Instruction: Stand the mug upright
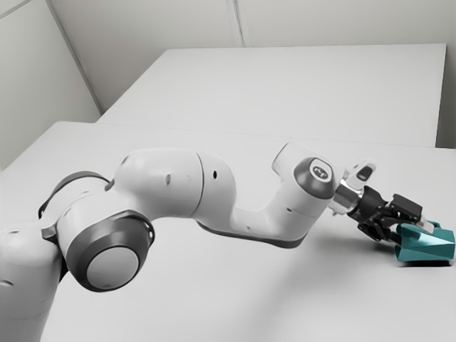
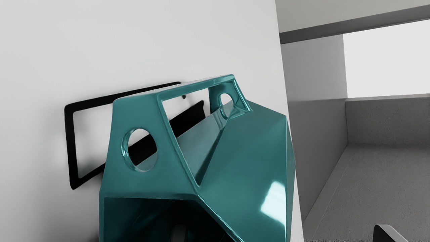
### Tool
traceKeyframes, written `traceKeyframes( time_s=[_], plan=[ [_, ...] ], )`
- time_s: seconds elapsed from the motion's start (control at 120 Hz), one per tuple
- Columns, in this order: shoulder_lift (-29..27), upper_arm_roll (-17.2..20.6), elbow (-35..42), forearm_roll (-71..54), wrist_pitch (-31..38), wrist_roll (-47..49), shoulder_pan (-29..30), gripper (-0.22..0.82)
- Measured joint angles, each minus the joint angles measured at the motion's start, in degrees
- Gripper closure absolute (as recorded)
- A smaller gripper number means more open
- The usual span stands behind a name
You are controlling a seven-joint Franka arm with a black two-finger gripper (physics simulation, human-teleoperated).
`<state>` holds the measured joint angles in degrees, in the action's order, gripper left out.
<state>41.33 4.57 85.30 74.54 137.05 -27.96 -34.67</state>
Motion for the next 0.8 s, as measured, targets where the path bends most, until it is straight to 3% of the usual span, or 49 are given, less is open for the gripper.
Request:
traceKeyframes(
  time_s=[0.333,0.8],
  plan=[
    [0.9,0.0,-1.4,0.9,0.0,-2.0,-1.0,0.03],
    [0.9,0.0,-1.2,2.5,-0.8,-3.7,-1.0,0.61]
  ],
)
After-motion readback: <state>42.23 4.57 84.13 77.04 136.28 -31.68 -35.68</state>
